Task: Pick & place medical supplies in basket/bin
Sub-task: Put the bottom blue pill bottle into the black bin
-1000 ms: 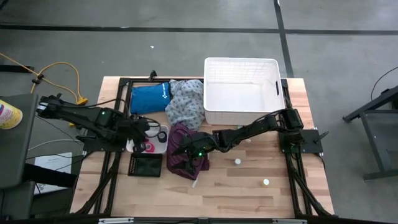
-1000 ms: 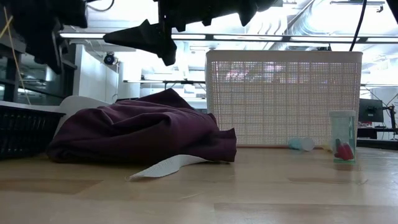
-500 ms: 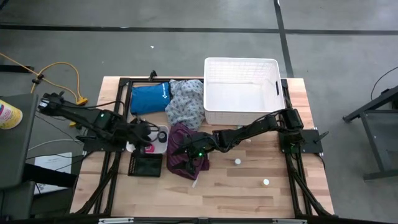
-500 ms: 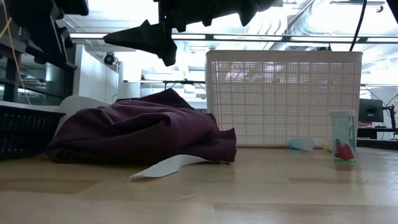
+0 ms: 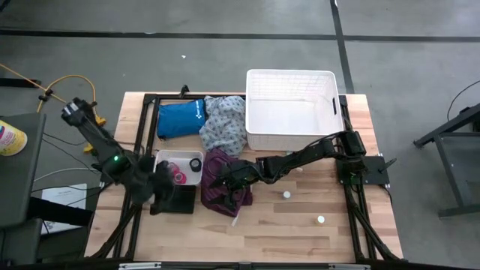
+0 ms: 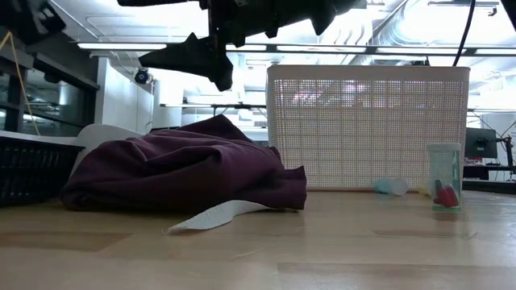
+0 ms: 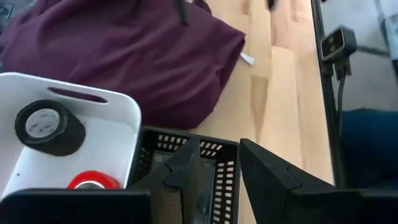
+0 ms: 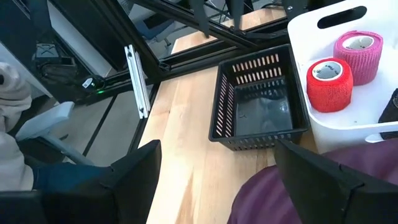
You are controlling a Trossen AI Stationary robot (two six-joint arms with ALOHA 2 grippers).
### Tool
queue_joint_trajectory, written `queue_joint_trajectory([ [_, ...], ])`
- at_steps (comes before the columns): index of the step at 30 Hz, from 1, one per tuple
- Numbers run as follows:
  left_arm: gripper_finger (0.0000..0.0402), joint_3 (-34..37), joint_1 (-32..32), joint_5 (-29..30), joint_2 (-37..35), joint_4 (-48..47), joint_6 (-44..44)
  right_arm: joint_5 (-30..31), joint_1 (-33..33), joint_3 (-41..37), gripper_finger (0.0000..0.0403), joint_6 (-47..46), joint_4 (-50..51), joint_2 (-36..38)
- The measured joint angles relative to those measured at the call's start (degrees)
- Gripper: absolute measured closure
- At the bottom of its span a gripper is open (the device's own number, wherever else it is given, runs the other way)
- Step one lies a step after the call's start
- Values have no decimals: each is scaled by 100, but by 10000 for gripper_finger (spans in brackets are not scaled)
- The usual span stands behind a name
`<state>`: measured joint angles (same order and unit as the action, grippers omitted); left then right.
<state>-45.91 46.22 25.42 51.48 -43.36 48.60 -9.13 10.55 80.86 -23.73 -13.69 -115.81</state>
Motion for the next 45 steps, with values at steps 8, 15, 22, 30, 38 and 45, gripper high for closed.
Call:
queue_joint_trajectory([
  [8, 294, 0, 757, 525, 613, 39, 205, -1, 1, 0, 103, 0, -1, 0],
  [15, 294, 0, 794, 616, 687, 92, 205, -1, 0, 0, 103, 0, 5, 0],
  [22, 294, 1, 791, 621, 687, 253, 205, -223, 82, 0, 103, 248, 26, 0],
  [30, 294, 2, 791, 188, 687, 337, 203, -303, 419, 7, 103, 828, 512, 64],
  [38, 294, 0, 791, 108, 687, 388, 273, 181, 816, 16, 103, 858, 2262, 568],
  [45, 294, 0, 782, 110, 687, 404, 275, 1133, 1230, 7, 103, 840, 3958, 1271],
])
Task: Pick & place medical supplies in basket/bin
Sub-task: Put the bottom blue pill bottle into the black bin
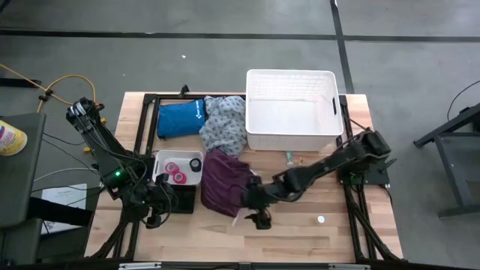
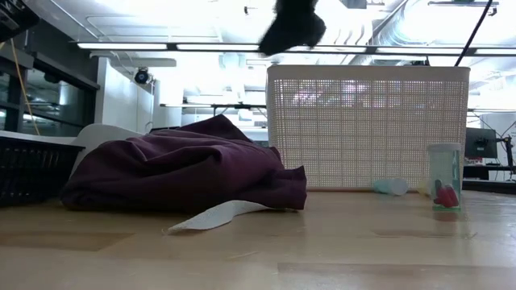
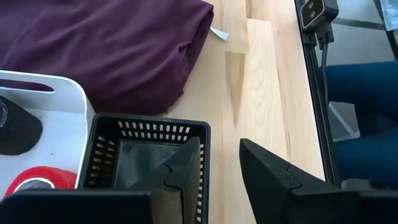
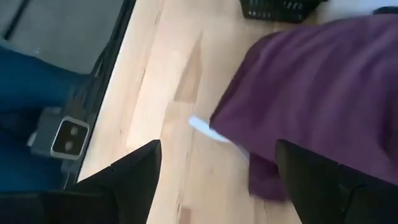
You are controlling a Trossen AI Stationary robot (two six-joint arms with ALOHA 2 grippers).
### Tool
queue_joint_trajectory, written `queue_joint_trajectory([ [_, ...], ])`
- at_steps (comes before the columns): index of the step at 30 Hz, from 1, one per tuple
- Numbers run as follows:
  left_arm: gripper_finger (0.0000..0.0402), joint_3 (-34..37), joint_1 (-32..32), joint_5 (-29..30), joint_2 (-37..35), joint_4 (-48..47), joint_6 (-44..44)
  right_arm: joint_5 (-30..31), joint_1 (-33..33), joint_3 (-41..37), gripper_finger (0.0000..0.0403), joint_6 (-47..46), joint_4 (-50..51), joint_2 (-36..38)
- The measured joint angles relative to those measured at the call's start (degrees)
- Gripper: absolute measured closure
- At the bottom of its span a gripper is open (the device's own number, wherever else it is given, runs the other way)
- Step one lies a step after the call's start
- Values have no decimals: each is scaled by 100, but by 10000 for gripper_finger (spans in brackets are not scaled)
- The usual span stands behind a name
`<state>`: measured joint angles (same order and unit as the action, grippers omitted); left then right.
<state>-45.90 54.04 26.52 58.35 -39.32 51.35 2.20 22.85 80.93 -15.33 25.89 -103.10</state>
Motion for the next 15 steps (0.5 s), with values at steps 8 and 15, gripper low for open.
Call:
queue_joint_trajectory([
  [8, 294, -1, 0, 2, 0, 40, 11, 860, 446, 9, 103, -7, 1161, 445],
  [15, 294, 0, 0, 6, 0, 44, 11, 837, 568, -7, 103, -437, 1453, 434],
])
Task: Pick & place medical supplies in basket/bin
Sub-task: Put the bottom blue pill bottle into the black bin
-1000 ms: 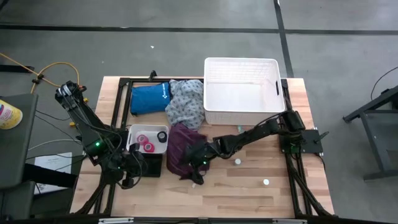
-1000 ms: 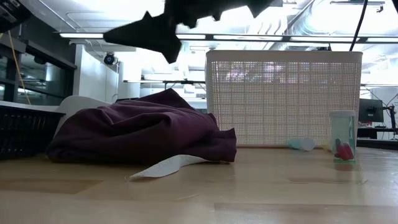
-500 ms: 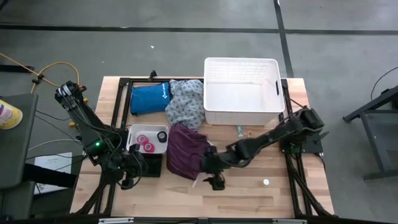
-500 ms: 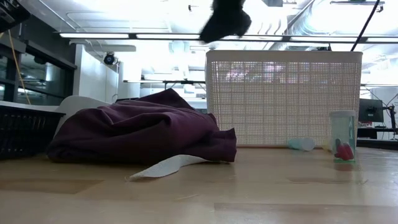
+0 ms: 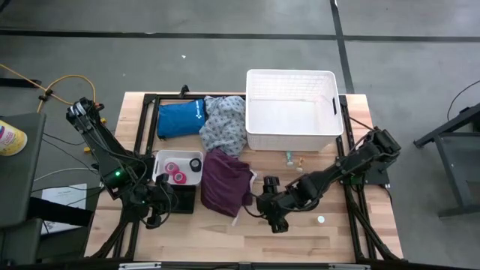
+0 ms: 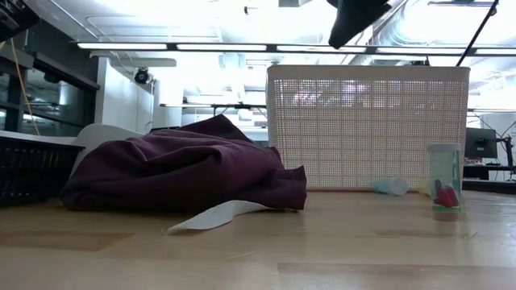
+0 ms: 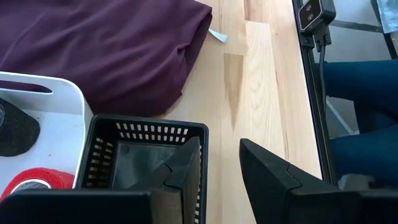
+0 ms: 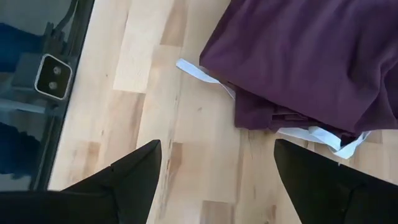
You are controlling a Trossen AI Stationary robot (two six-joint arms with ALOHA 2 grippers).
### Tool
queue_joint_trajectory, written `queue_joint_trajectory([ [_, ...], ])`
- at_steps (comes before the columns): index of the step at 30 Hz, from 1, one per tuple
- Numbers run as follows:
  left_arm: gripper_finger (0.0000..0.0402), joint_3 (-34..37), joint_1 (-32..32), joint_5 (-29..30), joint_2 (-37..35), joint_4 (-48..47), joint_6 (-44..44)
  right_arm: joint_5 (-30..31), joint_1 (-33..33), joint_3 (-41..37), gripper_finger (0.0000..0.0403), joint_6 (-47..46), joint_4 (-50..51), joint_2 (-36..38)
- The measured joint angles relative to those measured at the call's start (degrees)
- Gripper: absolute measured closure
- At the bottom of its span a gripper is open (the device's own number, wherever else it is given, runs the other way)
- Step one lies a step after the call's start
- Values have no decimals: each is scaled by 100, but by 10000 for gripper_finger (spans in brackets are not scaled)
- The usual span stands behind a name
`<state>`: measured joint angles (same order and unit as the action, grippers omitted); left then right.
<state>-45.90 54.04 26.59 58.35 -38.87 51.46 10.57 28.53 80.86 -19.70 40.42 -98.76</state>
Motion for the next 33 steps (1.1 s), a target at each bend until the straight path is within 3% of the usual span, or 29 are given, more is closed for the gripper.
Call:
queue_joint_trajectory([
  [9, 294, -1, 0, 11, 0, -2, -2, 33, -2, 0, 103, -209, 386, -2],
  [13, 294, 0, 0, 11, 0, -2, 0, 502, -2, -25, 103, -485, 832, -2],
  [18, 294, -1, 0, 11, 0, -4, -2, 859, -43, -37, 103, -1090, 1277, -4],
  [33, 294, 1, 0, 9, 0, -6, -2, 892, 134, -37, 103, -2884, 2580, -9],
])
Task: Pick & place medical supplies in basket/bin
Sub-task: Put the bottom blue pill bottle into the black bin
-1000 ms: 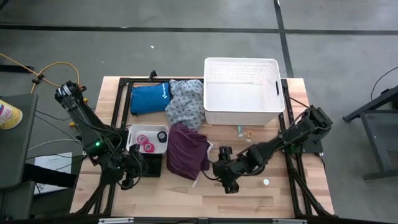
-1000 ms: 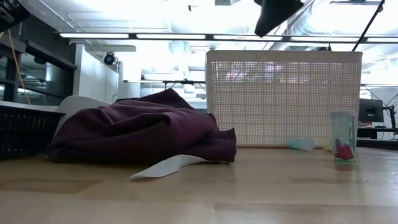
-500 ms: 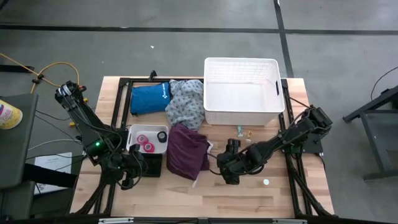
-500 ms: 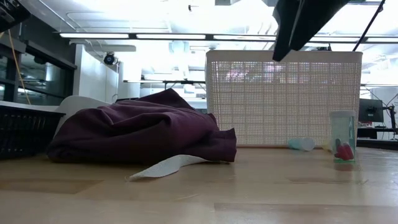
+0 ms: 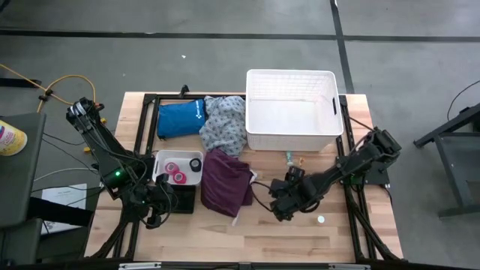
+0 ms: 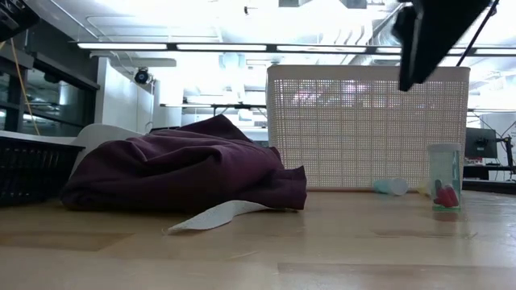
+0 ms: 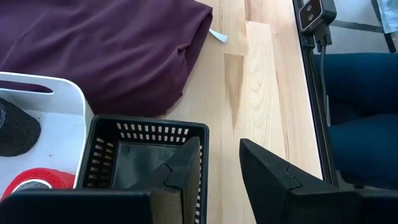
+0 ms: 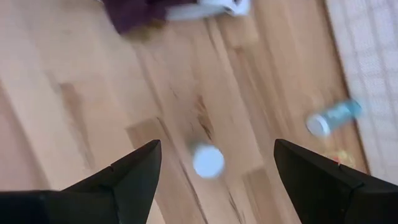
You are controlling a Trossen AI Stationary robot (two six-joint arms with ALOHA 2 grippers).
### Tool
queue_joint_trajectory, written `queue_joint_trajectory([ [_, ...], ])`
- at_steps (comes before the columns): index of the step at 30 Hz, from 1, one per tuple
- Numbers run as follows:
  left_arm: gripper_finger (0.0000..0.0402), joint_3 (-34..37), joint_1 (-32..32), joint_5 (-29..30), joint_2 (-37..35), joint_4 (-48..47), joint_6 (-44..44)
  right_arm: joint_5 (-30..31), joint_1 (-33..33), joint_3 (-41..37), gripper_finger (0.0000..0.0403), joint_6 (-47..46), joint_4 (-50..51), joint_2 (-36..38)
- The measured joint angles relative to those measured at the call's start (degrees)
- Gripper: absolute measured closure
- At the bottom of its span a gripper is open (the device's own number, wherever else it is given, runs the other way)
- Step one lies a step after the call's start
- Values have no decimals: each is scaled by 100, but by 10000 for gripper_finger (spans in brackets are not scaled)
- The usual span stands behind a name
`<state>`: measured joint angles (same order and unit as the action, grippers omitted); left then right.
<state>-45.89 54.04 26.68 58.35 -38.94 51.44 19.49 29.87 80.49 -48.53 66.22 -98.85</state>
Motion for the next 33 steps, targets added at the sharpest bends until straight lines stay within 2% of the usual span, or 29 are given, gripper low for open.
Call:
queue_joint_trajectory([
  [7, 294, -2, -2, -2, 0, 0, 0, 125, 447, -347, 103, -1071, 215, -4],
  [12, 294, -2, -2, -12, 0, 2, 0, 182, 701, -897, 103, -1631, -236, -7],
  [24, 294, -2, -2, -13, -2, 2, -2, 1011, 1179, -1971, 103, -2506, -1273, -4],
  [33, 294, 0, -2, -12, 0, 2, 0, 1596, 1205, -2382, 103, -2535, -1935, -4],
])
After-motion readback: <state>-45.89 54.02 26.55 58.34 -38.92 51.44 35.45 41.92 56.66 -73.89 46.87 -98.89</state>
